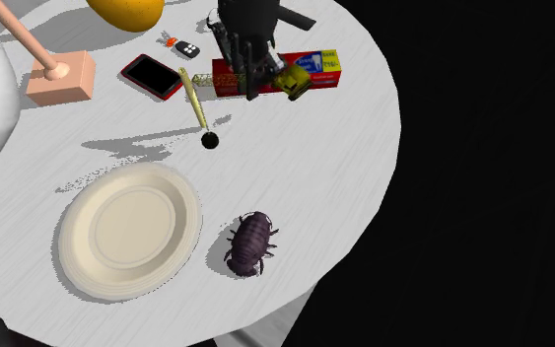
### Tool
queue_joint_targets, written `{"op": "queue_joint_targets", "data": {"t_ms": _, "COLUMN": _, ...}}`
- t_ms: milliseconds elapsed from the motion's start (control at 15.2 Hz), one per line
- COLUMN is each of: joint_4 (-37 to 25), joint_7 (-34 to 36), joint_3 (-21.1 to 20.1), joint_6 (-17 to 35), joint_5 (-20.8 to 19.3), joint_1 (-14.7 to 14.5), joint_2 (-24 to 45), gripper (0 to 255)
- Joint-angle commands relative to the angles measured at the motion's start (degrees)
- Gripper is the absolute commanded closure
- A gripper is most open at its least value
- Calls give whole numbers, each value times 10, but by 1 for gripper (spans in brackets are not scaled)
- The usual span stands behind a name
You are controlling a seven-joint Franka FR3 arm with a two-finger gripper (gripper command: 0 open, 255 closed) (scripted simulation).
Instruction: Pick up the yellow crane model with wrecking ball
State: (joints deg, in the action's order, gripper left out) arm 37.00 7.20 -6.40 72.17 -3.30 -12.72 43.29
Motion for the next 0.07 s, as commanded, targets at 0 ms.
{"op": "queue_joint_targets", "data": {"t_ms": 0, "joint_4": -26, "joint_7": 0, "joint_3": 1, "joint_6": -15, "joint_5": -1, "joint_1": -2, "joint_2": 12, "gripper": 255}}
